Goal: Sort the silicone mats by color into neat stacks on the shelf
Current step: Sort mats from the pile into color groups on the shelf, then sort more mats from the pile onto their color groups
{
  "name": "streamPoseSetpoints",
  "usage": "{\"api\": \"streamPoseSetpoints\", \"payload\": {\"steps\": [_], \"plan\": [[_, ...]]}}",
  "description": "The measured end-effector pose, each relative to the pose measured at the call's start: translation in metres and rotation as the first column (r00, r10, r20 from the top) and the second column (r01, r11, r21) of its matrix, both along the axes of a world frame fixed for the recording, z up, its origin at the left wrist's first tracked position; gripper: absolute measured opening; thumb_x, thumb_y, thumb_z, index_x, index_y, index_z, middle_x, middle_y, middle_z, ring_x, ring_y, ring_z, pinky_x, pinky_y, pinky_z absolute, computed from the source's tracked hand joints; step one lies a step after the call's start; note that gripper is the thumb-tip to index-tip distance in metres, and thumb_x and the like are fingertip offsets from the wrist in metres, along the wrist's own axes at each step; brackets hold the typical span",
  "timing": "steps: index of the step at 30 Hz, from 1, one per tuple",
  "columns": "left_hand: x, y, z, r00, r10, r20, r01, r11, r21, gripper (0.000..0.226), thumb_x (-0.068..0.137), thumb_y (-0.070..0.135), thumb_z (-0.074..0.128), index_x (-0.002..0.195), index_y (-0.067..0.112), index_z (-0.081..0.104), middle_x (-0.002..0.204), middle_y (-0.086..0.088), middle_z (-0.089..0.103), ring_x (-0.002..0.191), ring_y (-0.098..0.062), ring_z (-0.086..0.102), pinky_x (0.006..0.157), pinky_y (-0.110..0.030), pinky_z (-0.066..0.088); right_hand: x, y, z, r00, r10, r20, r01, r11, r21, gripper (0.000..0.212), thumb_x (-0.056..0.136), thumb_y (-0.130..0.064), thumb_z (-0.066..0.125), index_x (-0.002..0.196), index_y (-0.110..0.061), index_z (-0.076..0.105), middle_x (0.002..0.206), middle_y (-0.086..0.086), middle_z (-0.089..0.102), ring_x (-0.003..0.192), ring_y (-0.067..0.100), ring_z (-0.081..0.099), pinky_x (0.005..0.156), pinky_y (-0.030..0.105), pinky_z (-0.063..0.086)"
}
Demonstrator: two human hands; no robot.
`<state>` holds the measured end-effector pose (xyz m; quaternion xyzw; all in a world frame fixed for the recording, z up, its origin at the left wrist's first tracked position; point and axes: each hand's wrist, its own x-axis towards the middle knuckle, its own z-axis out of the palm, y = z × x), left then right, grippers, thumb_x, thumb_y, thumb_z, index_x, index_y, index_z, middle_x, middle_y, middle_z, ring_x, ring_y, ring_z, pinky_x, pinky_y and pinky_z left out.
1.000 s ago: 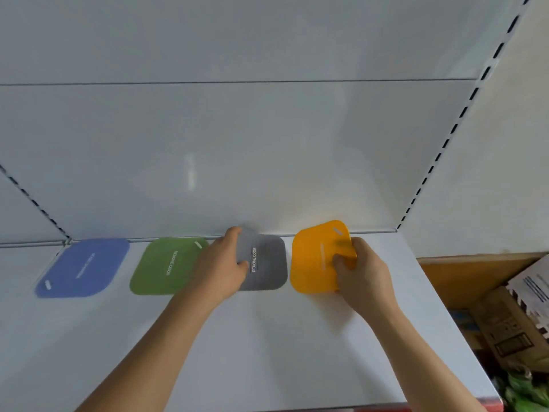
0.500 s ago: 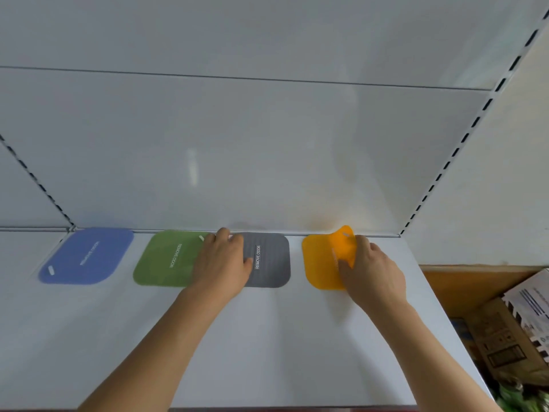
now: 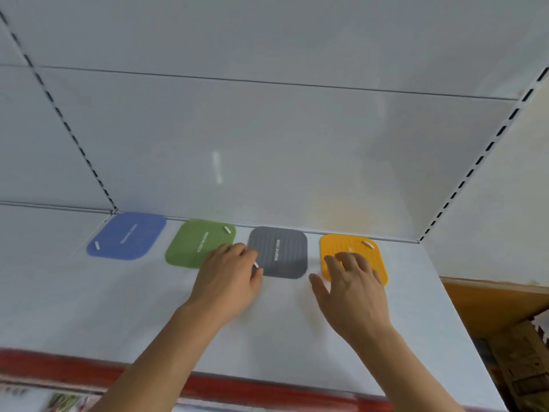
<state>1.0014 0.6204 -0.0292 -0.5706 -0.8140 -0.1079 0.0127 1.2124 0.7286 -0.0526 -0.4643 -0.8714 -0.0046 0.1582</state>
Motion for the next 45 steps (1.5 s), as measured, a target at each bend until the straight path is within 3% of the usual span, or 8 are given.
{"api": "streamPoseSetpoints", "payload": {"steps": [7,17,25,28,31,35,41,45], "plan": [[-0.029,-0.087,0.034,0.997,0.063,0.037,-0.061,0.997,-0.046,0.038,0.104,0.047,0.046,0.131,0.028,0.062,0.124,0.008,0.069,0.115,-0.020,0.063,0.088,-0.038,0.055,-0.054,-0.071,0.024,0.971,0.239,0.023,-0.238,0.970,-0.053,0.041,0.095,-0.058,0.042,0.101,-0.027,0.067,0.094,-0.007,0.073,0.091,0.023,0.068,0.070,0.037,0.055],[-0.141,-0.287,0.044,0.968,0.232,0.099,-0.237,0.971,0.040,0.043,0.100,0.056,0.047,0.132,0.032,0.062,0.127,0.013,0.067,0.115,-0.015,0.063,0.091,-0.035,0.055,-0.187,-0.221,0.038,0.913,0.404,-0.052,-0.407,0.912,-0.057,0.056,0.094,-0.064,0.040,0.109,-0.022,0.073,0.100,-0.003,0.075,0.096,0.026,0.068,0.077,0.041,0.058],[-0.238,-0.436,0.041,0.910,0.407,0.085,-0.412,0.909,0.063,0.029,0.099,0.055,0.046,0.112,0.036,0.063,0.103,0.018,0.062,0.098,-0.010,0.059,0.076,-0.029,0.051,-0.314,-0.343,0.035,0.798,0.592,-0.108,-0.595,0.804,0.012,0.050,0.096,-0.057,0.049,0.111,-0.016,0.074,0.102,0.000,0.075,0.096,0.026,0.069,0.077,0.040,0.061],[-0.276,-0.475,0.041,0.872,0.475,0.119,-0.485,0.871,0.074,0.033,0.100,0.056,0.047,0.117,0.034,0.065,0.109,0.018,0.066,0.099,-0.009,0.061,0.079,-0.033,0.057,-0.368,-0.375,0.035,0.736,0.670,-0.098,-0.670,0.741,0.031,0.046,0.097,-0.053,0.052,0.110,-0.015,0.073,0.103,0.002,0.074,0.098,0.025,0.067,0.081,0.041,0.060],[-0.311,-0.505,0.038,0.842,0.525,0.121,-0.534,0.843,0.065,0.041,0.102,0.054,0.048,0.132,0.030,0.064,0.126,0.013,0.067,0.114,-0.013,0.062,0.091,-0.033,0.056,-0.419,-0.397,0.031,0.693,0.720,-0.039,-0.720,0.694,0.016,0.051,0.100,-0.057,0.039,0.113,-0.019,0.071,0.108,0.000,0.071,0.105,0.023,0.064,0.089,0.039,0.056],[-0.377,-0.547,0.028,0.791,0.606,0.090,-0.610,0.792,0.027,0.044,0.103,0.055,0.048,0.138,0.032,0.059,0.133,0.015,0.064,0.119,-0.010,0.060,0.093,-0.028,0.054,-0.507,-0.426,0.019,0.636,0.771,-0.029,-0.771,0.637,0.015,0.058,0.101,-0.063,0.031,0.119,-0.023,0.069,0.115,-0.003,0.069,0.112,0.020,0.061,0.095,0.036,0.053],[-0.482,-0.596,0.045,0.711,0.702,0.048,-0.703,0.710,0.024,0.024,0.101,0.051,0.049,0.111,0.035,0.063,0.106,0.015,0.067,0.093,-0.006,0.060,0.079,-0.029,0.055,-0.630,-0.471,0.023,0.572,0.812,-0.121,-0.818,0.576,-0.002,0.052,0.099,-0.058,0.043,0.116,-0.018,0.071,0.110,0.002,0.071,0.107,0.025,0.064,0.089,0.042,0.057],[-0.543,-0.623,0.052,0.655,0.755,0.046,-0.756,0.653,0.042,0.026,0.102,0.050,0.049,0.110,0.031,0.065,0.108,0.014,0.067,0.093,-0.010,0.061,0.080,-0.035,0.057,-0.702,-0.497,0.030,0.554,0.825,-0.107,-0.831,0.556,-0.012,0.054,0.096,-0.058,0.045,0.111,-0.014,0.074,0.108,0.006,0.073,0.106,0.029,0.065,0.087,0.044,0.058]]}}
